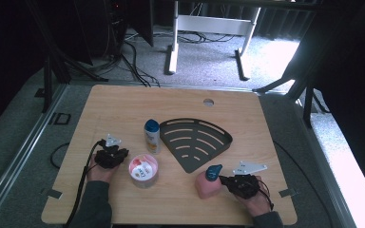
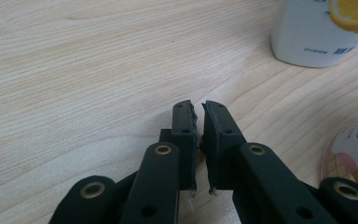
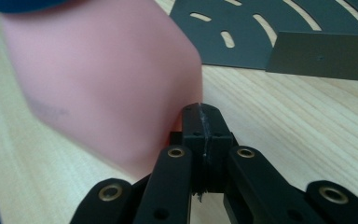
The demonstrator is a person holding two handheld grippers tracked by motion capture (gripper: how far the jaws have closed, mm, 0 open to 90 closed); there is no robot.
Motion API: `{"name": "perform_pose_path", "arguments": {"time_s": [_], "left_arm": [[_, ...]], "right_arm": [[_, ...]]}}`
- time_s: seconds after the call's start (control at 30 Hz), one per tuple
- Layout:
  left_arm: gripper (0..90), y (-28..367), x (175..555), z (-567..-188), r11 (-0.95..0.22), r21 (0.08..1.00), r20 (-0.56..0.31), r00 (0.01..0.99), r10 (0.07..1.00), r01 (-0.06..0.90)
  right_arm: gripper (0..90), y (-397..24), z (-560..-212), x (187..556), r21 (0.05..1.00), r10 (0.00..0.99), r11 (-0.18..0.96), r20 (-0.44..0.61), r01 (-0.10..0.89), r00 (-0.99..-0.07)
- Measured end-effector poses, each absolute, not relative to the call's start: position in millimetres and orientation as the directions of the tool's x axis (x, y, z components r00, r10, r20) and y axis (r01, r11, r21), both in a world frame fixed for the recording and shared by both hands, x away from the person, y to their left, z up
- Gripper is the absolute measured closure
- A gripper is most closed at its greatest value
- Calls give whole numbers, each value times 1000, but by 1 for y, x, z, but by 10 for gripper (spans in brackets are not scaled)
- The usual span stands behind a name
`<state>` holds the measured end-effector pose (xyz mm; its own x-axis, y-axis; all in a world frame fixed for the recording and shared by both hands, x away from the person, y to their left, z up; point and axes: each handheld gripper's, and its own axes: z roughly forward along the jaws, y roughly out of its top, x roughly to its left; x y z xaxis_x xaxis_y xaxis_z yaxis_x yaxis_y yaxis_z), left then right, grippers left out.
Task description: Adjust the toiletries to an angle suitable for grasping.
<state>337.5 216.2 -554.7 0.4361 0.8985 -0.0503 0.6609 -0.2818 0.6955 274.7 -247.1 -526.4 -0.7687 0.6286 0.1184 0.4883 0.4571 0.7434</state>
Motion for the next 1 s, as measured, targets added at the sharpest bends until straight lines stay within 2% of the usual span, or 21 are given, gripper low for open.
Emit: {"name": "perform_pose_path", "arguments": {"time_s": [0.53,1.0], "left_arm": [[816,217,338,-555,-276,698,-61,439,896,660],[805,218,338,-556,-268,700,-73,440,895,662]], "right_arm": [[900,-250,-523,244,744,530,494,153,450,-834],[900,-197,-524,246,746,416,546,154,381,-896]]}}
